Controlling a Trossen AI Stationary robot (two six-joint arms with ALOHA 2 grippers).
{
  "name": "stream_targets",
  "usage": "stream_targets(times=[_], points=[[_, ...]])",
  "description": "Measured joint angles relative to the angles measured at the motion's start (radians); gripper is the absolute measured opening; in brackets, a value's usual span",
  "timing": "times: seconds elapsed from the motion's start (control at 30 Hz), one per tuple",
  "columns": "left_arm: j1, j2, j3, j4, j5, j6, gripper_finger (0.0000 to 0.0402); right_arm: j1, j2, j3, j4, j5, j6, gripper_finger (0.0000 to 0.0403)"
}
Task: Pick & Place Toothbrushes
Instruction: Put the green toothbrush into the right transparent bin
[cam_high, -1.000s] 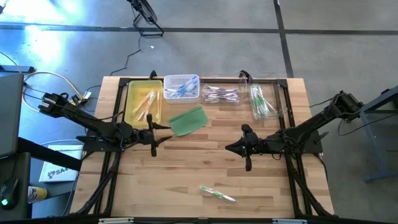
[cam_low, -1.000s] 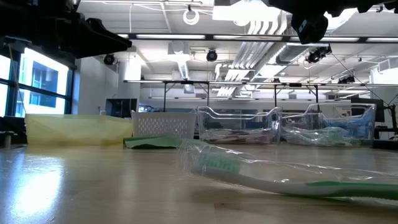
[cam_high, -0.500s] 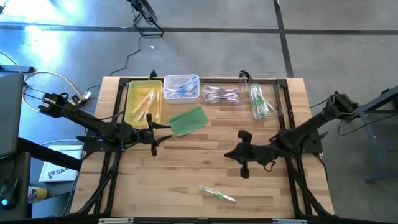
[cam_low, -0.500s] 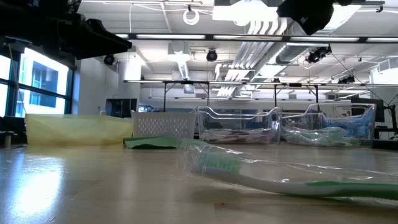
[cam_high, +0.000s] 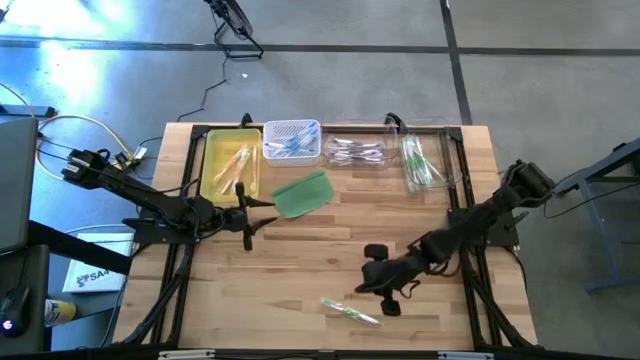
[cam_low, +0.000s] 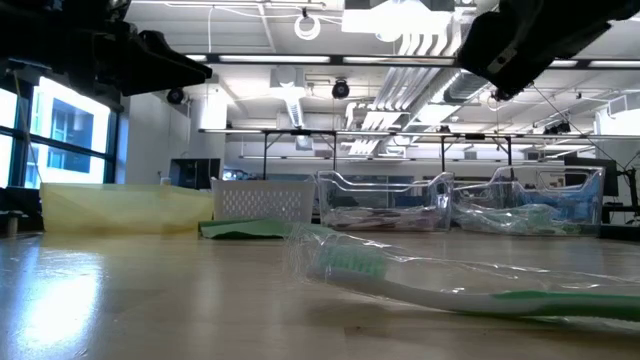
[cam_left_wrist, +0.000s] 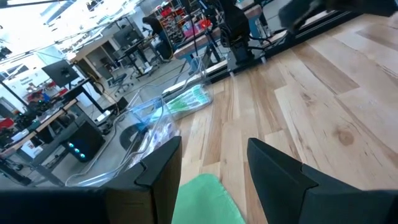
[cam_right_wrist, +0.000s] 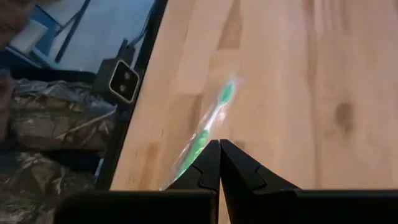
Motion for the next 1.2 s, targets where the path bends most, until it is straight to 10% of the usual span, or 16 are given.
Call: stream_targets(times=[0.33,1.2], points=[[0.0,0.0,0.0,0.0,0.0,-0.023,0.0177,0.052,0.19,0.293,-0.447,0.055,0.142,0.0002],[0.0,0.0,0.0,0.0,0.01,-0.029,0.0177,0.11,0.275,0.341,-0.32,-0.057,0.21,0.0002]])
